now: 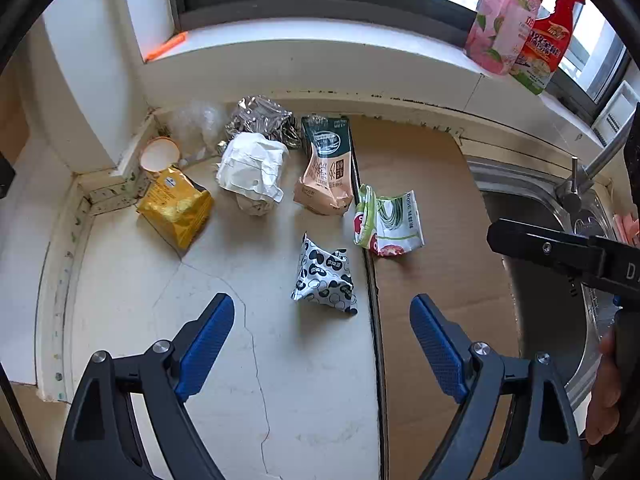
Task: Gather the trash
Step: 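Grasp the black-white snack wrapper with left tool while right tool grasps the green packet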
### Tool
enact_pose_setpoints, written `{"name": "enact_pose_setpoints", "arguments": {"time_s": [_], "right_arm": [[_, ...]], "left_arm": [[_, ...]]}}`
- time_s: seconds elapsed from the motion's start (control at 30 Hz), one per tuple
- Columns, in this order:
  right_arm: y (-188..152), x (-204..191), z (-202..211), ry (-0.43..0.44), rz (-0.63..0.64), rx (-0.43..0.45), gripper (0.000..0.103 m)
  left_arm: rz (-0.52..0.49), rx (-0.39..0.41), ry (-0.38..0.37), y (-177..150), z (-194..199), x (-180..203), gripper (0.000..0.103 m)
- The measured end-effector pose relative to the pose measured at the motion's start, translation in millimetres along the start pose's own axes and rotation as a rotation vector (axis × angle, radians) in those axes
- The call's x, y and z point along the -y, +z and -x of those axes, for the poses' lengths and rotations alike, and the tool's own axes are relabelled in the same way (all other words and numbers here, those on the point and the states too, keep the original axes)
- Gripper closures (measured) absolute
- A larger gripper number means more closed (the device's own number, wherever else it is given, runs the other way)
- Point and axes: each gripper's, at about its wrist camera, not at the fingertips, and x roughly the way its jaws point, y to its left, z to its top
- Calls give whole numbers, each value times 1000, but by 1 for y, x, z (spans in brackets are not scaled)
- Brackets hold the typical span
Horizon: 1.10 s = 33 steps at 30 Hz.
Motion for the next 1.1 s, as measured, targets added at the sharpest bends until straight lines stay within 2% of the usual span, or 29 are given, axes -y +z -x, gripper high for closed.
{"name": "enact_pose_setpoints", "arguments": {"time_s": [0.2, 0.33, 0.43, 0.47, 0.57, 0.8, 0.9, 1.1], "right_arm": [[12, 12, -27, 19, -27, -27, 38], [18, 14, -39, 30, -35, -36, 38], [21, 13, -47, 32, -36, -44, 38], [22, 12, -50, 34, -37, -49, 38], [24, 9, -59, 45, -30, -58, 38], [29, -5, -77, 35, -23, -62, 38], [30, -15, -85, -10, 0, -51, 38], [31, -30, -98, -75, 52, -30, 38]], "left_arm": [[33, -57, -20, 10, -48, -8, 31], [72, -74, -48, 14, -66, -13, 38], [104, -93, -78, 13, -77, -18, 51], [110, -100, -84, 12, -80, -19, 62], [133, -87, -99, 7, -82, -22, 64], [209, -43, -36, -8, -64, -45, 68], [250, -21, -31, -12, -52, -61, 68], [290, -4, -22, -12, -47, -67, 68]]}}
